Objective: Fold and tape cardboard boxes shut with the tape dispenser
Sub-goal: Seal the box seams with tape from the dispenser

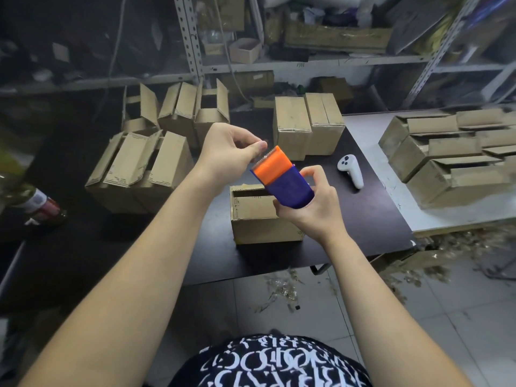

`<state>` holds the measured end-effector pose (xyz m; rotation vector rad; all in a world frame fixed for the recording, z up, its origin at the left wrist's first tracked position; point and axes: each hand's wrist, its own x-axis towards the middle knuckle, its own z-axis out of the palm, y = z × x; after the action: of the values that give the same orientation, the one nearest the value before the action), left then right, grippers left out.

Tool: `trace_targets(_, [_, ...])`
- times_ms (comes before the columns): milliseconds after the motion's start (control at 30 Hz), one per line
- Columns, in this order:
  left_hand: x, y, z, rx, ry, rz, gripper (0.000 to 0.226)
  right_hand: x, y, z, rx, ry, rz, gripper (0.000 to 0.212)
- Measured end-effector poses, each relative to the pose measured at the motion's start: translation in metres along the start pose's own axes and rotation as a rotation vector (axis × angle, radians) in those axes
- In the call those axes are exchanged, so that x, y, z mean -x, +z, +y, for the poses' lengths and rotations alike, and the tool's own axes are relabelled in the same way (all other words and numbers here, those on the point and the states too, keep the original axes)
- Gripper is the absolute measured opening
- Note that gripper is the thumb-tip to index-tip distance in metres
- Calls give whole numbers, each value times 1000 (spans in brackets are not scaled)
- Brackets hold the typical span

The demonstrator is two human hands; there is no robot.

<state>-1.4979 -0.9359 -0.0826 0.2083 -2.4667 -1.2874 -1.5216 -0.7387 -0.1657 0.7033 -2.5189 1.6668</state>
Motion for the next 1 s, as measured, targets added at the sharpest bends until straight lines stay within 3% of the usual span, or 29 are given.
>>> trace_targets(233, [9,9,-2,-51,5,39,13,1,2,5,44,-30,5,61])
trace_targets(367, [1,-8,-7,22,-16,179,11,11,-1,18,83,34,20,55])
trace_targets(700, [-7,-12,-25,123,-152,108,13,14,-9,30,139,16,111,56])
trace_targets(867, [1,-12,-46,221,-255,-37,19,13,-11,35,245,8,126,59])
trace_targets(1000, [11,-11,-67,174,-215,-173,46,7,-10,34,281,0,158,58])
